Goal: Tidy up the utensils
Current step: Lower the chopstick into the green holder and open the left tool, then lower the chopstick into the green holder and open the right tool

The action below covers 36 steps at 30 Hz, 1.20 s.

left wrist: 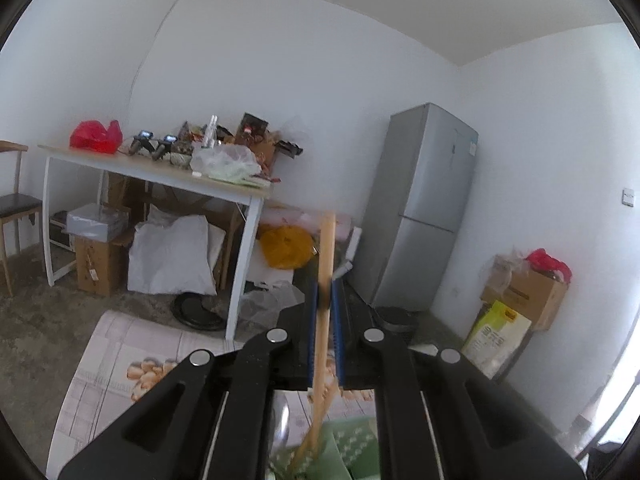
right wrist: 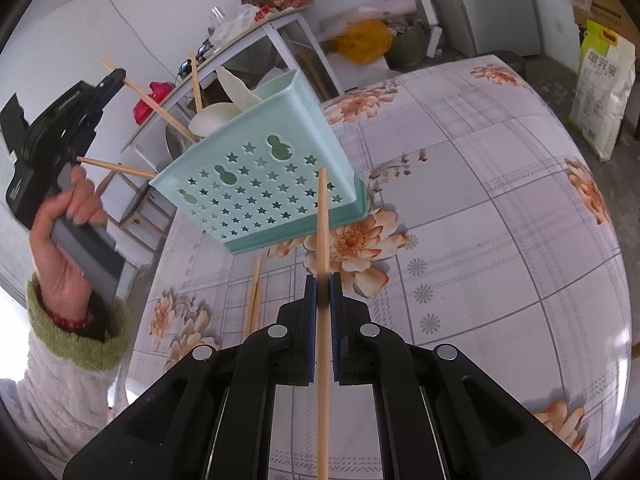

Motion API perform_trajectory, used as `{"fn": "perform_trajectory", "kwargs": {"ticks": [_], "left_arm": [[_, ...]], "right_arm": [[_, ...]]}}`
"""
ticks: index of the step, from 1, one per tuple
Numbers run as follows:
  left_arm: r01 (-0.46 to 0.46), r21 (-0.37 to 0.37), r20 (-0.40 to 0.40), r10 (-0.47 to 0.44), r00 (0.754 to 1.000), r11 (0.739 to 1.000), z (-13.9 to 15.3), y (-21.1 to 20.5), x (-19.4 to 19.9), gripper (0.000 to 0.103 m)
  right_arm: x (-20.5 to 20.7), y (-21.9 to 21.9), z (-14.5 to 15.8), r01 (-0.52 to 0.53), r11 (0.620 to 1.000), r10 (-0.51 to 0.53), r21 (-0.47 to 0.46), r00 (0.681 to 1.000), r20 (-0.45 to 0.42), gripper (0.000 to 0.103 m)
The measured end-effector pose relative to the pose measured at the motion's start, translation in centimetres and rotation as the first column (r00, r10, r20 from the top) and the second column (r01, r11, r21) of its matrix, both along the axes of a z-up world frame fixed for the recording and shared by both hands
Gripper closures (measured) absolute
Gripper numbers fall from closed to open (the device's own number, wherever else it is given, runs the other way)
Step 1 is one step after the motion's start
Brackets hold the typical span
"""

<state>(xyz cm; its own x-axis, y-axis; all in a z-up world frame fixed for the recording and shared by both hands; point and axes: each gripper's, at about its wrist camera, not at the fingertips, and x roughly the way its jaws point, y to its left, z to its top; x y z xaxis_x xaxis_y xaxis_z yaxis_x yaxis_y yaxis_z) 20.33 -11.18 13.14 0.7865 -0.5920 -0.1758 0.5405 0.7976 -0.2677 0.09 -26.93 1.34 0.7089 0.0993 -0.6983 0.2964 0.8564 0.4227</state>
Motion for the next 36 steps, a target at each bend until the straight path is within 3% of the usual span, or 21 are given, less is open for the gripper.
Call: {"fn": "perform_trajectory", "kwargs": {"ticks": [1,3,10,15,22,27,32,36], "left_arm": [[0.009,0.001,-0.007,-0.009,1.0,1.0,-0.1,0.2,-0.2,0.085],[0.018,-0.006,-0.006,-0.018,1.0,1.0,-0.1,1.0,-1.0,0.065],[0.045,-0.023,0.027,-0.044,0.999,0.999,1.0,4.6,-5.6,0.038],[0.046,0.003,0.01,-0.046,0.999,0.999,0.1,7.8,-8.1,0.023],[0.037,0.087,-0.135,-0.025,0.99,0.996,-4.8,11.2,-10.2,0.017],[0.004,0.172,-0.21,0.033,0.977,0.985,-8.2,12.9,-11.2,0.015],[-0.006,0.207,-0.273,0.064,0.96,0.978,-10.7,14.0,-11.7,0.013],[-0.003,0.212,-0.318,0.072,0.945,0.977,-12.0,14.3,-11.8,0.012]], "right_arm": [[-0.1,0.1,0.1,0.001,1.0,-0.001,-0.004,1.0,0.001,0.098],[-0.3,0.3,0.4,-0.001,1.0,0.001,-0.014,1.0,0.005,0.098],[-1.5,1.2,2.7,-0.001,0.999,0.004,-0.054,0.999,0.051,0.098],[-2.4,1.6,7.1,-0.014,0.996,0.026,-0.083,0.987,0.156,0.099],[-0.3,3.4,16.7,-0.078,0.974,0.151,-0.215,0.925,0.348,0.099],[2.3,5.0,22.0,-0.1,0.947,0.23,-0.305,0.874,0.428,0.099],[5.4,5.9,24.2,-0.101,0.934,0.262,-0.343,0.846,0.464,0.099],[8.9,6.3,23.0,-0.105,0.93,0.265,-0.351,0.854,0.447,0.099]]}}
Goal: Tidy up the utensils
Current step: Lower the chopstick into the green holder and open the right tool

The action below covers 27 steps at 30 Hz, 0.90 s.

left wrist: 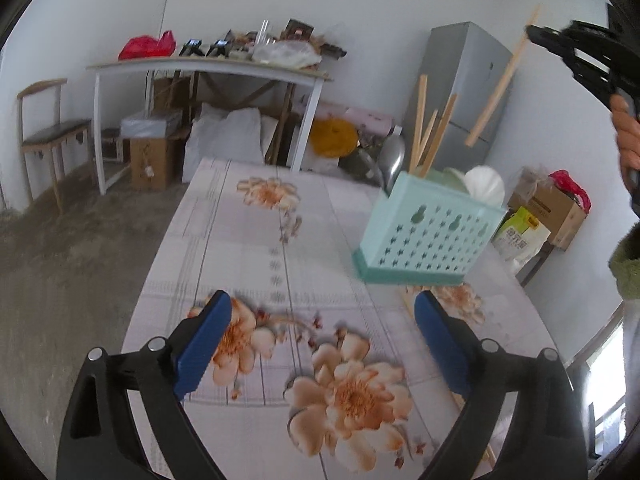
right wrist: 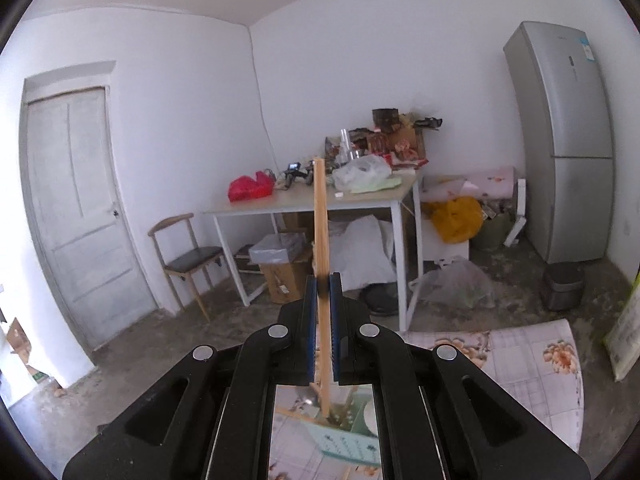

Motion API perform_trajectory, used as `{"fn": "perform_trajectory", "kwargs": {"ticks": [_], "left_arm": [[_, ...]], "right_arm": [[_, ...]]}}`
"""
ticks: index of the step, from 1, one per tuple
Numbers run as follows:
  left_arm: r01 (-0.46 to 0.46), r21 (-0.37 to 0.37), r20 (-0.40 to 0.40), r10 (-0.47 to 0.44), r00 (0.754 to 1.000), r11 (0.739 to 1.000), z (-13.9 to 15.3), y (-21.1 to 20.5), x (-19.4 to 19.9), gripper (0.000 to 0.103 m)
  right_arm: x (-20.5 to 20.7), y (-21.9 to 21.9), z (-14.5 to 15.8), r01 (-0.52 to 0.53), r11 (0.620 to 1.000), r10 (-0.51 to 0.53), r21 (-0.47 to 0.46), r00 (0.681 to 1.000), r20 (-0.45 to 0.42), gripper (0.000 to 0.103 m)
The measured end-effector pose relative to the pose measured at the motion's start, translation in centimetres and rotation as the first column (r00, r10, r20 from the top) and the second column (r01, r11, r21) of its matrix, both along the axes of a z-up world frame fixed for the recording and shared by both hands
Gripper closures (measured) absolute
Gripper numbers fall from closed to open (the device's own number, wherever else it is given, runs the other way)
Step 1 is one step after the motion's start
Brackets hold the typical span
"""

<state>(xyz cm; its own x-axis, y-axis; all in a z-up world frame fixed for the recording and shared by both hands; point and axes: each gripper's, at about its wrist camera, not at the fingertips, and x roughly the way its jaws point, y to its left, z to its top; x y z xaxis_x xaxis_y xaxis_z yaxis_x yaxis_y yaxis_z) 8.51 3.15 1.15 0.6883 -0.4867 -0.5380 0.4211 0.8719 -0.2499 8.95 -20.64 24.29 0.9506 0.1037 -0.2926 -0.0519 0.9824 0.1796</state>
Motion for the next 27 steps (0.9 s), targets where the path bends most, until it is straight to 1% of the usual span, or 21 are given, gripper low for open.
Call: {"fn": "perform_trajectory", "kwargs": {"ticks": [4,5,7,8,10,11,12,13,14,16,17,19,20,23,25,26,27], "left_arm": [[0.004,0.017,0.011,-0.004,1.0,1.0,-0.1,-0.1,-0.3,0.011],[0.005,0.021,0.017,-0.005,1.0,1.0,-0.1,-0.1,-0.4,0.011],[0.003,0.026,0.019,-0.004,1.0,1.0,-0.2,-0.1,-0.4,0.01],[0.003,0.028,0.016,-0.003,1.0,1.0,-0.3,-0.1,-0.3,0.01],[0.003,0.033,0.009,-0.003,1.0,0.999,-0.5,-0.1,-0.1,0.009],[0.002,0.035,0.008,-0.003,1.0,0.999,-0.4,-0.2,0.0,0.009],[0.003,0.037,0.006,-0.003,1.0,0.999,-0.6,-0.2,0.0,0.009],[0.003,0.041,0.004,-0.003,1.0,0.999,-0.7,-0.2,0.1,0.009],[0.003,0.042,0.003,-0.003,1.0,0.999,-0.8,-0.2,0.1,0.009],[0.004,0.043,-0.003,-0.003,1.0,0.999,-1.0,-0.2,0.2,0.008],[0.003,0.044,-0.009,-0.003,1.0,0.999,-1.2,-0.3,0.4,0.008],[0.004,0.046,-0.019,-0.003,1.0,0.999,-1.5,-0.5,0.6,0.008],[0.005,0.049,-0.026,-0.004,1.0,0.999,-1.7,-0.6,0.7,0.008],[0.006,0.068,-0.04,-0.003,0.999,0.998,-2.1,-1.1,1.1,0.008],[0.006,0.084,-0.048,-0.002,0.999,0.996,-2.3,-1.4,1.2,0.008],[0.006,0.09,-0.052,-0.001,0.999,0.996,-2.5,-1.5,1.3,0.008],[0.006,0.096,-0.06,0.0,0.998,0.995,-2.7,-1.7,1.4,0.008]], "right_arm": [[2.5,0.4,-3.0,0.002,1.0,-0.002,0.0,0.998,-0.061,0.099],[3.1,0.5,-4.2,-0.001,1.0,0.001,0.003,0.996,-0.085,0.099],[4.0,0.9,-6.1,0.015,1.0,-0.018,-0.023,0.991,-0.131,0.099],[4.4,1.1,-7.3,0.026,0.999,-0.033,-0.047,0.986,-0.165,0.098],[5.0,1.2,-9.2,0.017,0.998,-0.032,-0.06,0.969,-0.243,0.098],[4.8,1.2,-9.6,0.027,0.997,-0.043,-0.067,0.965,-0.258,0.098],[4.4,1.0,-9.9,0.039,0.996,-0.059,-0.078,0.962,-0.267,0.097],[3.9,0.6,-9.8,0.051,0.995,-0.071,-0.082,0.96,-0.271,0.092],[3.5,0.3,-9.6,0.063,0.995,-0.082,-0.079,0.96,-0.268,0.084],[2.1,-0.6,-8.9,0.101,0.993,-0.112,-0.057,0.962,-0.248,0.073],[1.5,-1.0,-8.5,0.117,0.992,-0.125,-0.051,0.964,-0.234,0.071],[-0.2,-1.9,-7.8,0.152,0.988,-0.157,-0.04,0.966,-0.207,0.069],[-1.8,-2.5,-7.5,0.171,0.985,-0.172,-0.023,0.966,-0.193,0.069],[-4.5,-2.9,-8.3,0.186,0.982,-0.178,0.026,0.965,-0.191,0.069],[-6.0,-2.7,-10.0,0.172,0.982,-0.152,0.072,0.962,-0.228,0.069],[-6.4,-2.2,-11.7,0.152,0.983,-0.12,0.099,0.954,-0.276,0.069],[-6.5,-1.6,-13.7,0.137,0.984,-0.092,0.115,0.939,-0.331,0.069]]}}
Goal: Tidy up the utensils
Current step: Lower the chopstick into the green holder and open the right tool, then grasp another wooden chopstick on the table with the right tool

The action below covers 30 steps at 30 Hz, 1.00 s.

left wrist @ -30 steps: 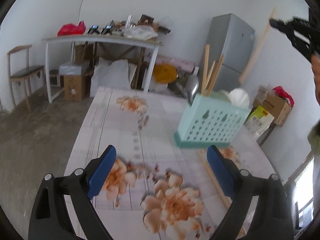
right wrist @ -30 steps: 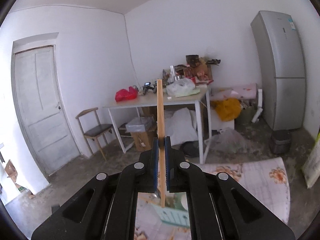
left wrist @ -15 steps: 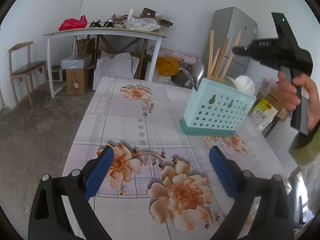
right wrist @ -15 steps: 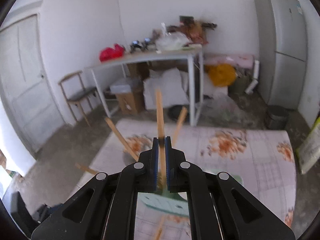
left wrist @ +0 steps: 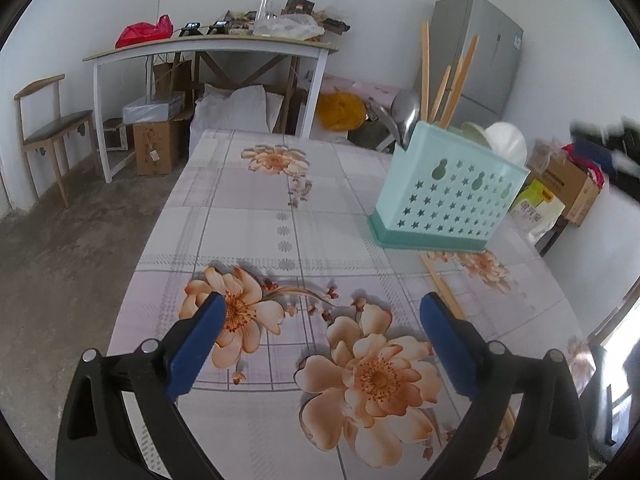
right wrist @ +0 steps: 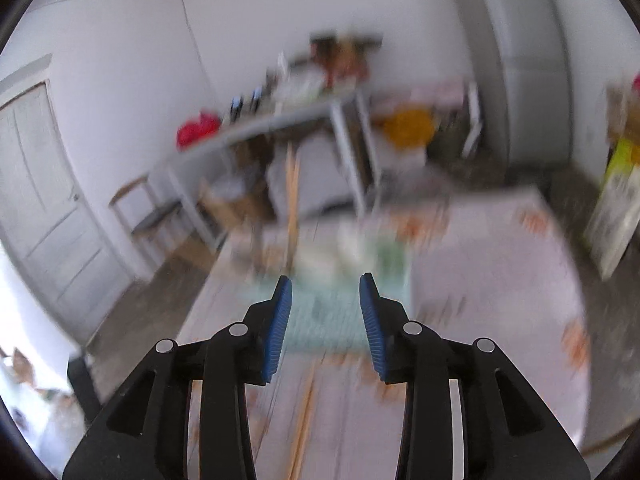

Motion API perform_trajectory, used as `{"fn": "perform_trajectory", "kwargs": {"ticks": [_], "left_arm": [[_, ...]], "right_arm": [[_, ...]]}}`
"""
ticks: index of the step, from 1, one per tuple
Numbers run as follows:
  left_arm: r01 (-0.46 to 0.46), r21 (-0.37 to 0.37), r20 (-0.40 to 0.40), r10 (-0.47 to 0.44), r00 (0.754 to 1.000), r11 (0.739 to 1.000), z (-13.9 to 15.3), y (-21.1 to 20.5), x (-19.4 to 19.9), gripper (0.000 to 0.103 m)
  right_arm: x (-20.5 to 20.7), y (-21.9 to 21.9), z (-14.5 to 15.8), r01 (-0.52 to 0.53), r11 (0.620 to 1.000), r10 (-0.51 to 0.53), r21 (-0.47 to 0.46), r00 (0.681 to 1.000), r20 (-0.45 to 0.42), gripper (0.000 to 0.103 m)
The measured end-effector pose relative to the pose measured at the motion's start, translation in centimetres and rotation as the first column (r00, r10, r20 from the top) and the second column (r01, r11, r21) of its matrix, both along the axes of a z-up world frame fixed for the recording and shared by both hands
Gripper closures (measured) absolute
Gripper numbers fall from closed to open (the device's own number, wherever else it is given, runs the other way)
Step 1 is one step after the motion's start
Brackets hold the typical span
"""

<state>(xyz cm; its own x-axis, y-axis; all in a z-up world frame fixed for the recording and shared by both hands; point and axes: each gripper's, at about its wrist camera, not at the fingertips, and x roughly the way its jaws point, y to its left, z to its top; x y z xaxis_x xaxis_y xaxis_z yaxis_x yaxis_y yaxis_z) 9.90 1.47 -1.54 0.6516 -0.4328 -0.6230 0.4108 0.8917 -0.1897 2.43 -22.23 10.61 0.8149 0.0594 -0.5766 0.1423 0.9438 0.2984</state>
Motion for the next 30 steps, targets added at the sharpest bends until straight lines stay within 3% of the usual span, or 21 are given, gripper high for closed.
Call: {"fn": "perform_trajectory", "kwargs": {"ticks": [4,8,23,30], "left_arm": [[0.005,0.022,-0.031,-0.004,1.0,1.0,-0.6,-0.6,0.2,0.008],[0.018,0.047,-0.025,-0.017,1.0,0.999,-0.6,-1.1,-0.1,0.008],[0.044,0.086,-0.024,-0.042,0.999,0.995,-0.3,-2.4,-1.0,0.008],[0.105,0.098,-0.028,-0.103,0.994,0.99,-0.3,-4.1,-1.5,0.008]], "right_arm": [[0.2,3.3,-8.5,-0.051,0.997,0.065,0.06,0.963,-0.26,0.074],[0.0,5.0,-12.3,-0.047,0.997,0.067,0.065,0.935,-0.348,0.087],[0.3,6.5,-14.3,-0.106,0.993,0.116,0.049,0.923,-0.367,0.097],[-0.2,4.9,-14.0,-0.052,0.998,0.039,-0.025,0.93,-0.366,0.098]]}}
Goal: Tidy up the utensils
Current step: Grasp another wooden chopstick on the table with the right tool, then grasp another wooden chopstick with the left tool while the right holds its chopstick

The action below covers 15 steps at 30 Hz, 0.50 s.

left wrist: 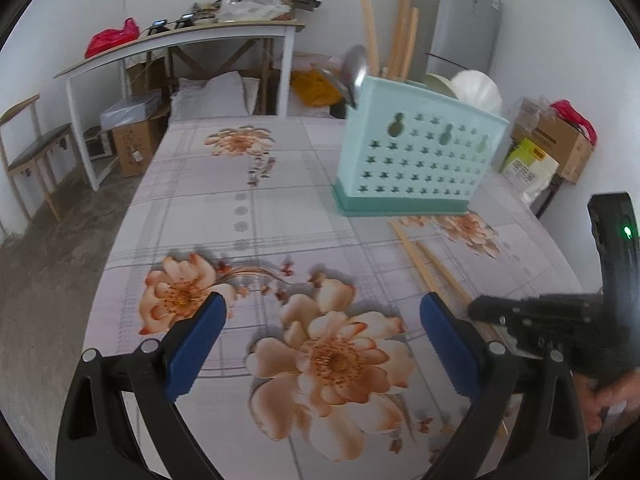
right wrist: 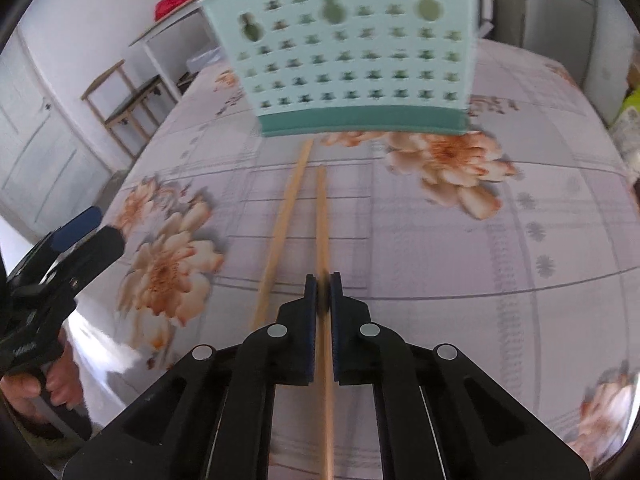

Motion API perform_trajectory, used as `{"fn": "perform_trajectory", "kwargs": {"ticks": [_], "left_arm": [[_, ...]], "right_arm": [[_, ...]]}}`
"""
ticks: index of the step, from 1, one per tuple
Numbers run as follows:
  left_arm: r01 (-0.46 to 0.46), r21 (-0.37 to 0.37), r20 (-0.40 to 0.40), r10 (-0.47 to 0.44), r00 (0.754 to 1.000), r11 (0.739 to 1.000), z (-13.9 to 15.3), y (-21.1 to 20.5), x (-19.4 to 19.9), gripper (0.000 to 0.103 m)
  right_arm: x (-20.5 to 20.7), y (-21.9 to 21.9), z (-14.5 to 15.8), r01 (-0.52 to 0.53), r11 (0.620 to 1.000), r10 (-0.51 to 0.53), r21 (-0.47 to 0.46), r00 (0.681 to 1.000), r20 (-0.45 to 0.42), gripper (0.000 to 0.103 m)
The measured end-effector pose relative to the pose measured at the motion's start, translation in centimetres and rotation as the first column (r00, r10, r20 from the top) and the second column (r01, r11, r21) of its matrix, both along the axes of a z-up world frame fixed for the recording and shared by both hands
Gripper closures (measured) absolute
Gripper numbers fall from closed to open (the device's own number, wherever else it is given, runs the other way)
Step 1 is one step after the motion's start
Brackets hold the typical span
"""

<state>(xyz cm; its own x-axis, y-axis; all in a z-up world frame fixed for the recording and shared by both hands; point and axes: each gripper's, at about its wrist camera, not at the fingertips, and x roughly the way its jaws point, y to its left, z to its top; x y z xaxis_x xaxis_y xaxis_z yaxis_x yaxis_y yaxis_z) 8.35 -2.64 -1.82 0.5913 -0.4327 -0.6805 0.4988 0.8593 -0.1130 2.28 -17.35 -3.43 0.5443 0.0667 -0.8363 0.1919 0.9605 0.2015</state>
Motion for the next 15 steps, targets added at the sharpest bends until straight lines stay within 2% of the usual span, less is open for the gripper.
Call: {"fn": "perform_trajectory", "kwargs": {"ticks": [2,8,11,13,15], "left_arm": [[0.027,0.001,0.005,-0.027,1.0,1.0,0.1,-0.6,-0.3,0.008],[0.152,-0.02,-0.049,-0.152,0.987,0.988,0.0,-3.6,-0.4,0.029],[0.244,0.04,-0.096,-0.239,0.966,0.969,-0.9,-6.5,-0.7,0.036],[0.286,0.11,-0.114,-0.274,0.955,0.952,-1.8,-8.4,-1.1,0.042],[0.314,0.141,-0.132,-0.296,0.946,0.939,-2.4,-9.4,-1.4,0.051]], "right_arm": [[-0.6,-1.5,0.1,0.041,0.999,-0.041,0.008,0.999,0.003,0.098],[-1.6,-4.0,-0.1,0.109,0.993,-0.11,0.05,0.994,0.017,0.099],[-1.6,-3.8,-0.1,0.109,0.994,-0.109,0.034,0.994,0.025,0.099],[-1.7,-3.7,-0.2,0.107,0.994,-0.108,0.025,0.994,0.032,0.098],[-2.0,-3.9,-0.2,0.108,0.994,-0.109,0.035,0.993,0.039,0.098]]}}
